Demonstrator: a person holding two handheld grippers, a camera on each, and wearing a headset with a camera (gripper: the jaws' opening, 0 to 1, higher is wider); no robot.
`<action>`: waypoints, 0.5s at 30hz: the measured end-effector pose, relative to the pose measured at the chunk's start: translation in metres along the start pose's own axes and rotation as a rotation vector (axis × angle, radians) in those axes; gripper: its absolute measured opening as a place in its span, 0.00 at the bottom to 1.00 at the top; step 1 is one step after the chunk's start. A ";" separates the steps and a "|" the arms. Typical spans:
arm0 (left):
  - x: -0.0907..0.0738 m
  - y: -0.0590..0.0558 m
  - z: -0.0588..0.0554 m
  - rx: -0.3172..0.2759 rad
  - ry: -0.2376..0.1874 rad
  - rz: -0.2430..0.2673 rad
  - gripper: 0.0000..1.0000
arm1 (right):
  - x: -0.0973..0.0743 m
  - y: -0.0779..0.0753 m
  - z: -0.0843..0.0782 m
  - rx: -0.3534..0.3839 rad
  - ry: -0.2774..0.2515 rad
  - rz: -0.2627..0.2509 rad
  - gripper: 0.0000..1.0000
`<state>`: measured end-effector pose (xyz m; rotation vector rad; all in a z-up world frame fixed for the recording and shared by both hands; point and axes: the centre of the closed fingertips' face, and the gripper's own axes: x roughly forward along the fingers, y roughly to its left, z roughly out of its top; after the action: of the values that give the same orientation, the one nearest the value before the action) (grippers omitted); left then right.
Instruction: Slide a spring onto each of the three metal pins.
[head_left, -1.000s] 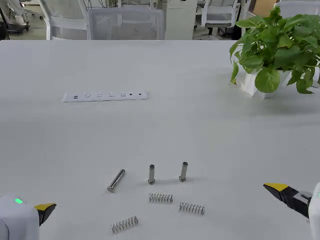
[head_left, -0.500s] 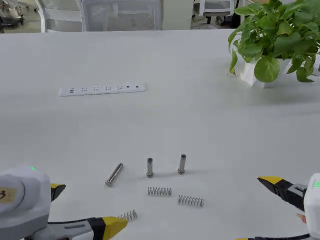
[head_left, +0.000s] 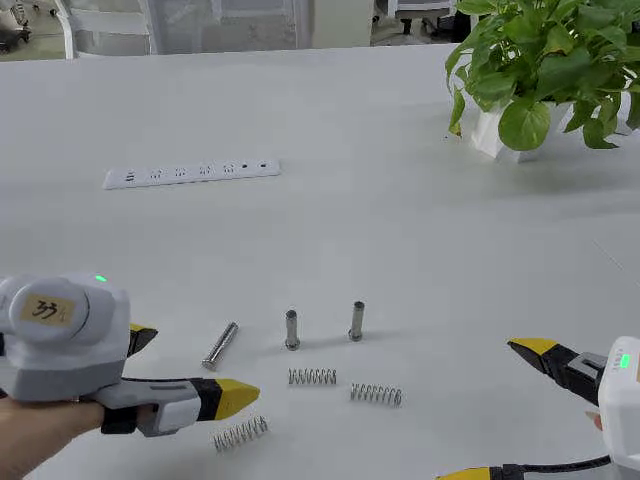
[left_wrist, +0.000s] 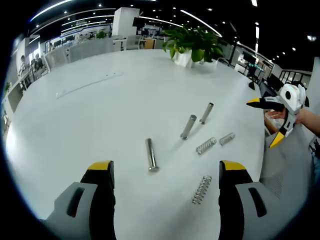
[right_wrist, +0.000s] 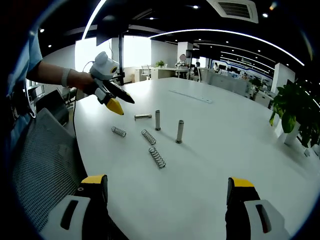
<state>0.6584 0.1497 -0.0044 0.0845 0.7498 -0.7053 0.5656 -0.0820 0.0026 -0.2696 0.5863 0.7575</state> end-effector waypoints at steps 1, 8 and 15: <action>0.002 0.002 0.001 0.008 0.007 0.003 0.81 | 0.000 0.000 0.000 0.001 -0.001 0.000 1.00; 0.016 0.013 0.008 0.037 0.049 0.021 0.65 | 0.000 -0.002 -0.001 0.012 0.000 -0.004 1.00; 0.032 0.014 0.013 0.053 0.083 0.026 0.49 | 0.001 -0.001 -0.004 0.002 0.014 0.003 1.00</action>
<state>0.6907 0.1384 -0.0182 0.1720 0.8079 -0.6998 0.5648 -0.0836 -0.0015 -0.2723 0.6014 0.7586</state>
